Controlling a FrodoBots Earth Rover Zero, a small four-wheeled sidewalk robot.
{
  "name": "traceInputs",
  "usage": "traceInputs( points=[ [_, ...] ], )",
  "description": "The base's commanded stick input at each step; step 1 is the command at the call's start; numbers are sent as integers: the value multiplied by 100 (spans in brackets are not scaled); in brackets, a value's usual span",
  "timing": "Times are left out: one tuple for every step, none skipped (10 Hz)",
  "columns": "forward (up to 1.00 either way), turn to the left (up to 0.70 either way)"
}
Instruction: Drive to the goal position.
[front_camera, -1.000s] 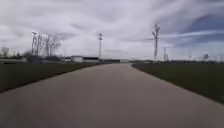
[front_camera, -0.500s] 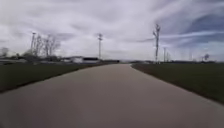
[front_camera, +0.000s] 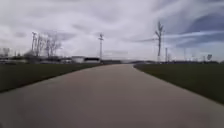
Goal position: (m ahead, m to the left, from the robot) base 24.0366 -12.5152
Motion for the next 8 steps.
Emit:
traceInputs(
  points=[
    [100,-2],
    [100,-4],
    [100,-9],
    [100,-15],
    [100,-18],
    [100,-26],
    [100,-18],
    [100,-9]
  ],
)
